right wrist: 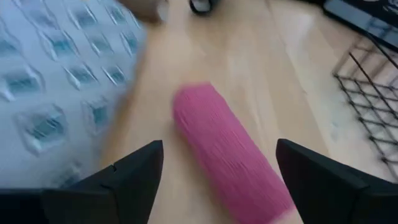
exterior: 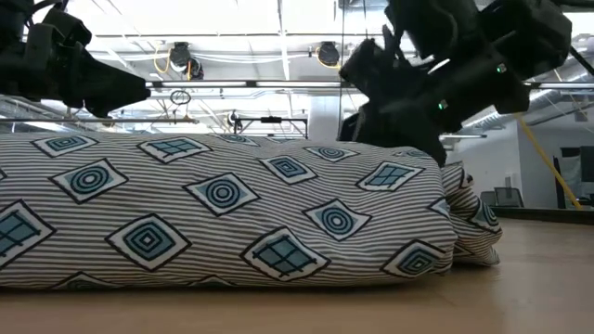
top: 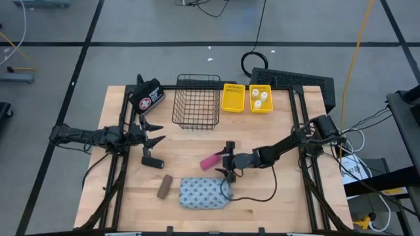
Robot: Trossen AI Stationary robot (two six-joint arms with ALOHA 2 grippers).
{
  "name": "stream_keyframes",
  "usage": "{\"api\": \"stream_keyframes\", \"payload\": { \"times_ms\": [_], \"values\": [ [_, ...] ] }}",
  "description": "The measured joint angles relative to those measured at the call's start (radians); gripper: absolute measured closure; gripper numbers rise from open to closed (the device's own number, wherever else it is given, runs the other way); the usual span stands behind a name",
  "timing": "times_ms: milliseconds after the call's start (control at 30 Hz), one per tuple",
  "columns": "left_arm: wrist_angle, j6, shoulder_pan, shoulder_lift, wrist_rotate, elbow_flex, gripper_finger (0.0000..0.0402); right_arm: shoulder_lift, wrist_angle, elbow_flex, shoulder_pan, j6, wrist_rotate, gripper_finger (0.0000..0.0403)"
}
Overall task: Pick & Place Medicine items
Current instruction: Put the pink bandage into the left yellow basket
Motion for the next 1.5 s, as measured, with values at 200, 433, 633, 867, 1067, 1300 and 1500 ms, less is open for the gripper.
{"api": "stream_keyframes", "payload": {
  "times_ms": [200, 433, 633, 867, 1067, 1300, 1500],
  "values": [
    [0.000, 0.000, 0.000, 0.000, 0.000, 0.000, 0.0188, -0.001, -0.086, 0.007, -0.037, -0.013, -0.004, 0.0104],
    [0.000, 0.000, 0.000, 0.000, 0.000, 0.000, 0.0188, 0.003, -0.140, 0.006, -0.081, 0.012, -0.007, 0.0104],
    [0.000, 0.000, 0.000, 0.000, 0.000, 0.000, 0.0188, 0.003, -0.115, 0.006, -0.116, -0.092, -0.174, 0.0105],
    [0.000, 0.000, 0.000, 0.000, 0.000, 0.000, 0.0188, 0.003, -0.105, 0.006, -0.171, -0.098, -0.321, 0.0105],
    [0.000, 0.000, 0.000, 0.000, 0.000, 0.000, 0.0188, 0.003, -0.130, 0.006, -0.178, -0.074, -0.374, 0.0106],
    [0.000, 0.000, 0.000, 0.000, 0.000, 0.000, 0.0188, 0.003, -0.134, 0.006, -0.169, -0.012, -0.373, 0.0133],
    [0.000, 0.000, 0.000, 0.000, 0.000, 0.000, 0.0188, 0.003, -0.126, 0.006, -0.147, -0.012, -0.368, 0.0168]
  ]
}}
